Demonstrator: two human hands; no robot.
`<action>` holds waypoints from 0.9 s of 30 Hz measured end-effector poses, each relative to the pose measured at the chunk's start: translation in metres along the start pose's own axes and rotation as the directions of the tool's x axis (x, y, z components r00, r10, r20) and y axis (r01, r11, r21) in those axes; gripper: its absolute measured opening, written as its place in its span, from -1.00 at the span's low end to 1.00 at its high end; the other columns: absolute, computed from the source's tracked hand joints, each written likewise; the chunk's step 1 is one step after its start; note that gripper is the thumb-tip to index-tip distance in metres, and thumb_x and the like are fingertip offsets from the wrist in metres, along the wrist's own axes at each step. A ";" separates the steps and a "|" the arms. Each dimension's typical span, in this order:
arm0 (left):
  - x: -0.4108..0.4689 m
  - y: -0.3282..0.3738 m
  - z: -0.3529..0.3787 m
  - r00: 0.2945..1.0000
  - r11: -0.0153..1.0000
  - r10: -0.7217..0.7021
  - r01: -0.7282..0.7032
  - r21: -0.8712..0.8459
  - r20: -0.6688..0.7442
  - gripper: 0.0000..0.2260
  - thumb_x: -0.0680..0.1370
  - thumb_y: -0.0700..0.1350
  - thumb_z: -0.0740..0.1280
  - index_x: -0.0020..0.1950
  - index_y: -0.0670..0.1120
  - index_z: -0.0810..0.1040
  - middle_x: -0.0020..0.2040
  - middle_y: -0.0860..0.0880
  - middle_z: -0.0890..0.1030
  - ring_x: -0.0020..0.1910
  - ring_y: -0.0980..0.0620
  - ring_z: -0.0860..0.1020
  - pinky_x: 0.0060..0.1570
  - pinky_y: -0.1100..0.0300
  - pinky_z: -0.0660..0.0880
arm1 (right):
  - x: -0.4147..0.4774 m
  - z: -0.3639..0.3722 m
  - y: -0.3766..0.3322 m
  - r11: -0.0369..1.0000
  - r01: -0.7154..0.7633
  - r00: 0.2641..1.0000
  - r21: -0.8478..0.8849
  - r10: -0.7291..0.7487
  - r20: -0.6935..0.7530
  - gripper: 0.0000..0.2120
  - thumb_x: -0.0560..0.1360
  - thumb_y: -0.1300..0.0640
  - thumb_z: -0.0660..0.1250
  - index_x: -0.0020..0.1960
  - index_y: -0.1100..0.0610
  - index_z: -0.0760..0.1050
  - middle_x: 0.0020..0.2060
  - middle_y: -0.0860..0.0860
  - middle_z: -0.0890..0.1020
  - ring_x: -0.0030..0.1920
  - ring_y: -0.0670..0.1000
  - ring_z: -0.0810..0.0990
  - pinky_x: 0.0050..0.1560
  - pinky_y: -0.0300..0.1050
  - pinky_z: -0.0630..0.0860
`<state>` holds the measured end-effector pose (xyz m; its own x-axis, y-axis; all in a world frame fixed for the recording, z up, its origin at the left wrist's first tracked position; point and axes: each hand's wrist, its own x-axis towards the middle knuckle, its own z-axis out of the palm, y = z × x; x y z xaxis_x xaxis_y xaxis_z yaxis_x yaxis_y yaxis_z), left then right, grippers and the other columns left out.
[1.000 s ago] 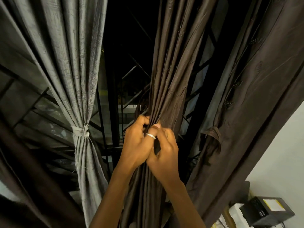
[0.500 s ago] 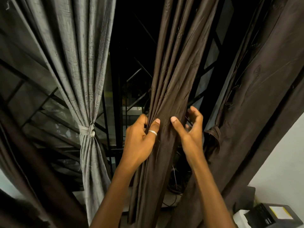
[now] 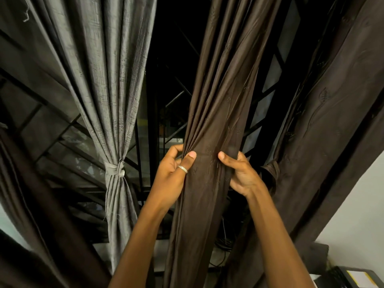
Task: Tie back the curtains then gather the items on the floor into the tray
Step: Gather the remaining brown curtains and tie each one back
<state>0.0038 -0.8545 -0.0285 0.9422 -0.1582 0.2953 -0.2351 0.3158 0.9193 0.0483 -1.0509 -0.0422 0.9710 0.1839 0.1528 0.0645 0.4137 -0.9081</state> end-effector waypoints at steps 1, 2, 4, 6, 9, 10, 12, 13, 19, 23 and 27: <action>0.001 0.000 -0.001 1.000 1.000 0.011 -0.011 0.022 0.000 -0.83 0.67 -0.14 0.25 0.25 -0.13 0.49 0.05 -0.06 0.73 0.07 0.00 0.70 0.00 0.19 0.62 | 0.000 0.000 -0.002 1.000 0.007 1.000 -0.027 -0.007 -0.019 -0.36 0.24 0.05 0.70 0.24 0.23 0.60 0.18 0.20 0.68 0.19 0.18 0.67 0.18 0.04 0.64; 0.001 -0.001 -0.001 1.000 0.999 0.022 -0.021 0.050 -0.013 -0.84 0.68 -0.13 0.24 0.23 -0.12 0.51 0.04 -0.06 0.73 0.06 -0.01 0.70 0.02 0.14 0.64 | 0.000 0.000 -0.003 0.998 0.019 0.998 -0.067 -0.022 -0.057 -0.41 0.30 0.10 0.67 0.26 0.23 0.59 0.18 0.20 0.68 0.20 0.20 0.66 0.20 0.05 0.63; 0.002 -0.004 0.000 0.993 0.982 0.084 -0.069 0.174 -0.082 -0.86 0.68 -0.09 0.25 0.19 -0.06 0.55 0.01 -0.03 0.73 0.01 0.00 0.71 0.07 0.01 0.65 | 0.001 0.004 -0.005 0.980 0.057 0.981 -0.191 -0.090 -0.170 -0.50 0.42 0.17 0.57 0.31 0.22 0.55 0.18 0.16 0.69 0.22 0.19 0.66 0.23 0.07 0.61; 0.004 -0.010 0.004 0.962 0.909 0.216 -0.135 0.395 -0.168 -0.85 0.66 -0.04 0.30 0.17 -0.01 0.61 -0.04 0.06 0.72 -0.07 0.05 0.70 0.01 -0.01 0.66 | 0.000 0.015 -0.003 0.913 0.115 0.932 -0.390 -0.235 -0.275 -0.55 0.46 0.14 0.54 0.32 0.15 0.55 0.15 0.06 0.71 0.17 0.07 0.69 0.22 0.04 0.61; 0.003 -0.016 0.017 0.889 0.732 0.406 -0.175 0.658 -0.214 -0.80 0.61 0.02 0.37 0.17 -0.01 0.68 -0.09 0.10 0.70 -0.20 0.12 0.65 -0.16 0.04 0.63 | -0.005 0.038 0.009 0.701 0.098 0.767 -0.707 -0.506 -0.395 -0.63 0.51 0.05 0.50 0.27 0.12 0.56 0.07 -0.03 0.70 0.07 -0.07 0.67 0.10 -0.16 0.61; 0.003 -0.018 0.022 0.870 0.684 0.449 -0.188 0.705 -0.203 -0.79 0.60 0.01 0.38 0.17 -0.02 0.69 -0.06 0.09 0.70 -0.20 0.14 0.64 -0.17 0.07 0.62 | -0.007 0.045 0.015 0.618 0.068 0.694 -0.783 -0.593 -0.408 -0.68 0.53 0.04 0.47 0.22 0.14 0.55 0.02 -0.01 0.69 0.02 -0.04 0.67 0.03 -0.14 0.62; 0.001 -0.019 0.031 0.857 0.622 0.489 -0.211 0.754 -0.163 -0.80 0.60 -0.01 0.39 0.17 -0.03 0.70 -0.02 0.07 0.69 -0.16 0.14 0.63 -0.15 0.09 0.62 | -0.013 0.056 0.028 0.447 0.033 0.581 -0.894 -0.737 -0.347 -0.78 0.55 0.05 0.42 0.07 0.17 0.49 -0.13 0.05 0.65 -0.14 0.07 0.65 -0.16 0.01 0.60; 0.000 -0.020 0.035 0.854 0.605 0.498 -0.217 0.766 -0.151 -0.80 0.60 -0.01 0.39 0.16 -0.03 0.70 -0.02 0.07 0.70 -0.15 0.15 0.64 -0.15 0.10 0.62 | -0.016 0.060 0.034 0.382 0.028 0.556 -0.924 -0.774 -0.303 -0.80 0.56 0.06 0.39 0.02 0.16 0.45 -0.18 0.06 0.61 -0.19 0.10 0.61 -0.23 0.06 0.57; 0.004 -0.017 0.035 0.841 0.584 0.510 -0.186 0.791 -0.179 -0.86 0.61 -0.07 0.35 0.05 -0.01 0.71 -0.22 0.10 0.66 -0.32 0.18 0.58 -0.31 0.19 0.56 | -0.029 0.073 0.048 0.209 0.082 0.577 -0.975 -0.807 -0.125 -0.80 0.64 0.08 0.31 0.18 0.18 0.44 -0.06 0.05 0.55 -0.06 0.06 0.55 -0.24 0.08 0.56; 0.009 -0.015 0.032 0.890 0.618 0.435 -0.186 0.764 -0.134 -0.85 0.62 -0.06 0.33 0.07 0.01 0.70 -0.21 0.11 0.68 -0.38 0.16 0.59 -0.36 0.30 0.52 | -0.030 0.077 0.052 0.106 0.017 0.695 -0.994 -0.717 -0.064 -0.61 0.65 0.11 0.30 0.42 0.23 0.38 0.16 0.07 0.53 0.15 0.01 0.48 0.06 -0.10 0.55; 0.008 -0.009 0.030 0.933 0.688 0.350 -0.192 0.700 -0.088 -0.78 0.63 0.07 0.30 0.05 0.00 0.69 -0.20 0.10 0.68 -0.27 0.13 0.64 -0.23 0.13 0.61 | -0.034 0.075 0.050 0.158 0.085 0.755 -0.984 -0.655 -0.040 -0.59 0.62 0.14 0.31 0.43 0.21 0.34 0.21 0.07 0.49 0.19 0.03 0.44 0.16 0.01 0.54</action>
<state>0.0057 -0.8868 -0.0261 0.8175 0.0452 0.5741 -0.5097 -0.4072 0.7579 0.0013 -0.9692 -0.0634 0.6997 -0.1682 0.6944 0.3191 -0.7960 -0.5144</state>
